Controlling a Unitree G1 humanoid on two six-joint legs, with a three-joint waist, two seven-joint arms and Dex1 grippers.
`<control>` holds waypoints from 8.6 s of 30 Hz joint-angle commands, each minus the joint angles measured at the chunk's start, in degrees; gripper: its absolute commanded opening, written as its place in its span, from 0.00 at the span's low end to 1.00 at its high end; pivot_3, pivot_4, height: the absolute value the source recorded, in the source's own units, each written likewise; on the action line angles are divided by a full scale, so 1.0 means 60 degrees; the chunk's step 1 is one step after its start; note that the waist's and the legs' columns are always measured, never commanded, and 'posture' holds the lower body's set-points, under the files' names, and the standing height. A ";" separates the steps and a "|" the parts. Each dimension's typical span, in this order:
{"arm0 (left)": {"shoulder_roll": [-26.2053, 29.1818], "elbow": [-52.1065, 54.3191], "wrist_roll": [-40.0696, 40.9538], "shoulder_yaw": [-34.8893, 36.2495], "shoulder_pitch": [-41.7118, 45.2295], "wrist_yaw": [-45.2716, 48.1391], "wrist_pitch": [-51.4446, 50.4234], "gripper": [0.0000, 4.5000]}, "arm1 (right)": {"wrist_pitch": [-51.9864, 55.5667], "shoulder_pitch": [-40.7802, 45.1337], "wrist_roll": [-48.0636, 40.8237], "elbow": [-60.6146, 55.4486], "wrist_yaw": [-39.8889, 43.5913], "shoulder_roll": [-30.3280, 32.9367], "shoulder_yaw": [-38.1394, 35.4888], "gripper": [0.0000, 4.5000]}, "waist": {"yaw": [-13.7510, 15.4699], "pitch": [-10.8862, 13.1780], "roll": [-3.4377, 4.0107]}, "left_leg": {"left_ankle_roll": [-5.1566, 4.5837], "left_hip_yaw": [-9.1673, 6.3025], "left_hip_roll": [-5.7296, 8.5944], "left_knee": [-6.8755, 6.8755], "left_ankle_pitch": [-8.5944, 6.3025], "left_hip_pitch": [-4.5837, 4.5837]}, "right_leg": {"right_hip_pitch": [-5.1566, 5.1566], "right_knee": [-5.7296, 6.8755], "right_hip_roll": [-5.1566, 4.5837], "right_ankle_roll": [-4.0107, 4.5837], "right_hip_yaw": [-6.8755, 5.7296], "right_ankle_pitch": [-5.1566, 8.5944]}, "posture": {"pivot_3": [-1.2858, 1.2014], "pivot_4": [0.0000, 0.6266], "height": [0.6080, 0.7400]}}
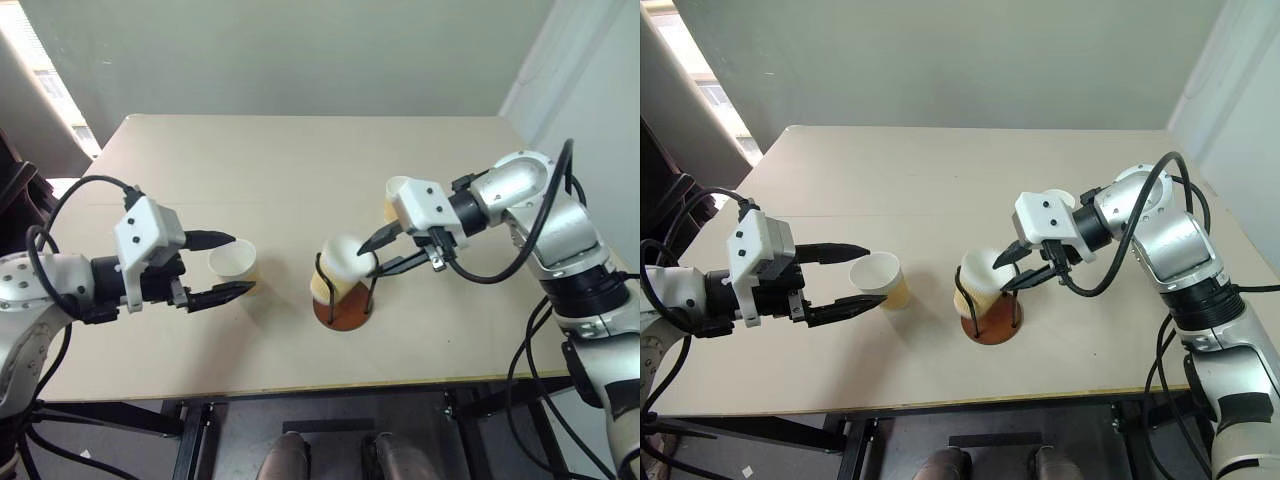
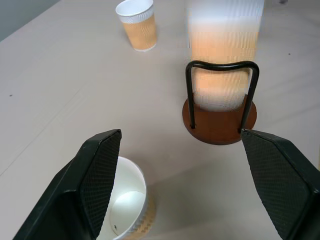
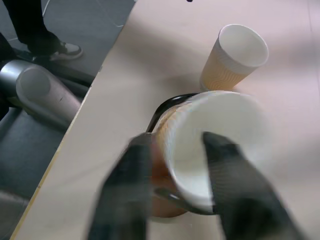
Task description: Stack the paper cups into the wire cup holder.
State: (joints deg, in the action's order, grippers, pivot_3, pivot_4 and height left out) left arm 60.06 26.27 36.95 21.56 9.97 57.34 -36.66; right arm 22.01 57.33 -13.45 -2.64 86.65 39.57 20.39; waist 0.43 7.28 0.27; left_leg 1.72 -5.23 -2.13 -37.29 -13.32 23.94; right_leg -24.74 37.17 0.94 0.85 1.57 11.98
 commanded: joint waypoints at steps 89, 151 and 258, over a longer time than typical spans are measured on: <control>-0.0219 -0.1561 -0.0844 -0.1115 0.2804 0.1394 0.0008 0.92 | 0.2376 0.1531 -0.1554 0.1083 0.0269 -0.0123 -0.2662 0.01 | 0.0045 -0.0023 -0.0038 | 0.0113 0.0072 -0.0115 0.0026 0.0141 0.0101 | -0.0119 -0.0038 0.0061 0.0002 0.0001 -0.0130 | 0.52 0.24 1.00; 0.0654 -0.5899 -0.4986 -0.5508 0.4932 0.4162 0.4030 0.92 | 0.1761 -0.0191 -0.1928 -0.0285 -0.1179 -0.0453 -0.1797 0.97 | -0.0016 -0.0020 -0.0032 | 0.0024 0.0058 -0.0111 0.0046 0.0120 0.0073 | -0.0137 -0.0021 0.0066 0.0111 0.0026 -0.0141 | 0.52 0.24 1.00; 0.2549 -0.3405 0.0528 0.1776 -0.1103 0.3860 0.1271 0.59 | 0.2104 -0.2348 -0.3628 0.1084 0.0082 0.3452 -0.4057 0.98 | 0.0026 -0.0028 -0.0006 | -0.0100 0.0147 -0.0085 -0.0124 0.0050 0.0121 | -0.0091 0.0008 0.0015 -0.0019 0.0055 -0.0046 | 0.52 0.24 1.00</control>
State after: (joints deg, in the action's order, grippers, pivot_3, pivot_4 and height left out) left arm 75.91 3.68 40.63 28.62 4.12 81.50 -27.60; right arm 35.06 41.95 -35.08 4.01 86.48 59.05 -1.77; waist 0.59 7.11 0.24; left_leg 1.15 -4.34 -2.63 -37.96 -13.13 24.50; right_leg -25.17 37.25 1.02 0.78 1.91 11.70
